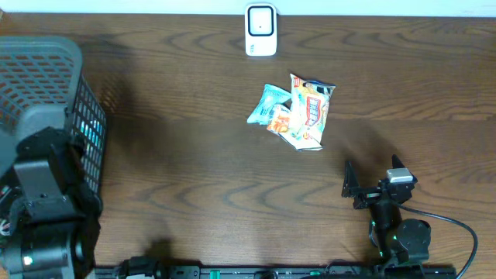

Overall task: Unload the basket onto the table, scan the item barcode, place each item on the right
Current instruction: 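Release the tissue pack on the pile and return left gripper to basket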

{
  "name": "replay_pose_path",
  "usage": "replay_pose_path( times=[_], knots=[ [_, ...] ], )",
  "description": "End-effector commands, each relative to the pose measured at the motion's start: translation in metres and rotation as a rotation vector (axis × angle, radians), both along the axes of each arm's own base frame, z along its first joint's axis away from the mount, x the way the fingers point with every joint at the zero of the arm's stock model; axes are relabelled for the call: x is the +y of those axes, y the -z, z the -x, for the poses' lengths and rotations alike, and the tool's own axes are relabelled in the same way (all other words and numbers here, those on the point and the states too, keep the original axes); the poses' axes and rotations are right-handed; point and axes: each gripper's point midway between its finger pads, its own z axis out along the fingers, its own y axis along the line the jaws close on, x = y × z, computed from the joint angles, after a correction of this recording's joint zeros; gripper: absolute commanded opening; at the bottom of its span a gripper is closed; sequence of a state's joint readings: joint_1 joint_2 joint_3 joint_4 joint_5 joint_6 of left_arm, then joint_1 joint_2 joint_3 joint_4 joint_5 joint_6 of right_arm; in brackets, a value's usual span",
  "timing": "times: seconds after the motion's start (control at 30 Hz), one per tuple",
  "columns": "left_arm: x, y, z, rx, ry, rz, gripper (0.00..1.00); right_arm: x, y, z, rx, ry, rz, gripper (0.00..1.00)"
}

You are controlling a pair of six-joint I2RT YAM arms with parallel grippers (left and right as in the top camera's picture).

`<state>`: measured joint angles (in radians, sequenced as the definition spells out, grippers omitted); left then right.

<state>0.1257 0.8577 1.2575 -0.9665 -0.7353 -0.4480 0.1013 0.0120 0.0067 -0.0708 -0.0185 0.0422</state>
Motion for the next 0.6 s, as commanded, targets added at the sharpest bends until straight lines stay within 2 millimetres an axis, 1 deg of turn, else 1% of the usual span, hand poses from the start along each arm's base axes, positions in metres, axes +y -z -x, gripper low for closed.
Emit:
replay_pose_path(
  times=[0.0,0.1,0.2,0.4,0.43,0.57],
  knots=[
    [0.027,-0.002,0.021,-0.01,-0.183,-0.018,0.97,0.002,0.0,0.0,0.001,-0.005,-0.013,0.99],
    [0.044,0.006,0.035,-0.036,-0.314,0.024,0.97,0.002,0.0,0.0,0.001,-0.005,-0.013,0.99],
    [0.057,0.021,0.038,-0.031,-0.366,0.104,0.97,0.002,0.0,0.0,0.001,-0.005,-0.013,0.99],
    [0.085,0.065,0.034,0.037,-0.45,0.273,0.98,0.002,0.0,0.0,0.001,-0.005,-0.013,0.99],
    [0.095,0.079,0.036,0.048,-0.502,0.317,0.98,0.002,0.0,0.0,0.001,-0.005,-0.013,0.99],
    [0.113,0.108,0.046,0.059,-0.65,0.404,0.98,0.002,0.0,0.0,0.001,-0.006,-0.013,0.99]
  ],
)
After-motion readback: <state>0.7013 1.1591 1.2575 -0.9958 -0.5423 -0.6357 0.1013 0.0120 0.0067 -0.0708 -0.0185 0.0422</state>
